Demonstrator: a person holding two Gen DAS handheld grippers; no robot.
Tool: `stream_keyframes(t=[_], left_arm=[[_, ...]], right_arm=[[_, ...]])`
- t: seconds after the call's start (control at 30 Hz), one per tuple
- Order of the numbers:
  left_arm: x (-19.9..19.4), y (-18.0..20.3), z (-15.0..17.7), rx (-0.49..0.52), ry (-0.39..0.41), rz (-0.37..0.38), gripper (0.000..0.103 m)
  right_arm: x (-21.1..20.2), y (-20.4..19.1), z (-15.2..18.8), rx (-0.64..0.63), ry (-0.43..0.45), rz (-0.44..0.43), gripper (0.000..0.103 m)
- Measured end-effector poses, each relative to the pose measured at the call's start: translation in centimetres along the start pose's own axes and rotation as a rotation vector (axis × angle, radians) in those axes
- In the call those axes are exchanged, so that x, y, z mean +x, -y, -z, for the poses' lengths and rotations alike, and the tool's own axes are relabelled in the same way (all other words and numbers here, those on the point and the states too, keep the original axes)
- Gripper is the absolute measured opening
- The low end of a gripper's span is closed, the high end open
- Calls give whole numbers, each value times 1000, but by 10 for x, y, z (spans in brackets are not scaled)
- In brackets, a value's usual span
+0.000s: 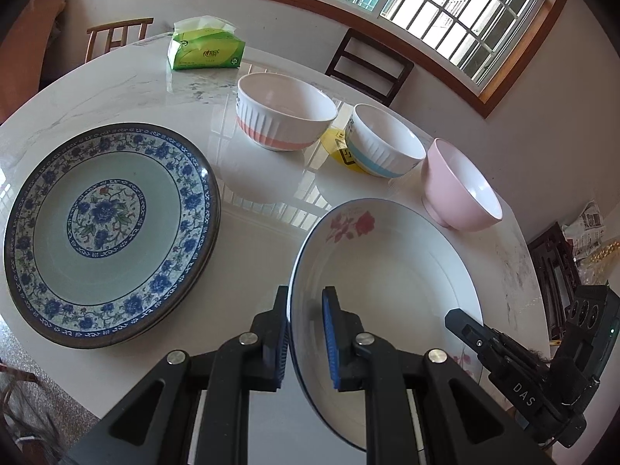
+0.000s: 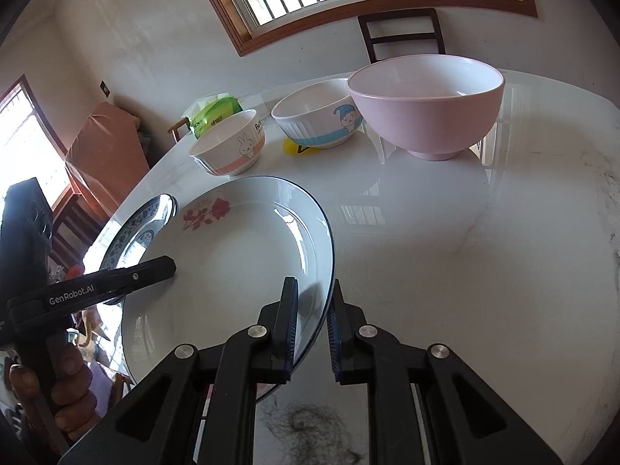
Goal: Organize plates and bowls
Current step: 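Lift and carry the rose-print plate with both grippers to the blue plate stack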
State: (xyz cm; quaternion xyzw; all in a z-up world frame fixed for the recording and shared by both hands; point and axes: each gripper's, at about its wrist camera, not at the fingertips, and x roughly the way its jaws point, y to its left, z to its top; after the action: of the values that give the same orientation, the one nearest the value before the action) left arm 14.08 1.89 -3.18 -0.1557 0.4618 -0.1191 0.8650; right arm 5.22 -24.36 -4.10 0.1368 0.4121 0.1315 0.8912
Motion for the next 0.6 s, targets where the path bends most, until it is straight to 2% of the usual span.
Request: stream_keyframes(t=[0.23, 0.6], left_arm=[[-22, -26, -1, -33, 25, -34, 16], [-45, -75, -13, -81, 72, -116, 16]], right_arm=[[1, -29, 0, -36, -6, -37, 15], [27, -78, -10, -107, -37, -87, 15]])
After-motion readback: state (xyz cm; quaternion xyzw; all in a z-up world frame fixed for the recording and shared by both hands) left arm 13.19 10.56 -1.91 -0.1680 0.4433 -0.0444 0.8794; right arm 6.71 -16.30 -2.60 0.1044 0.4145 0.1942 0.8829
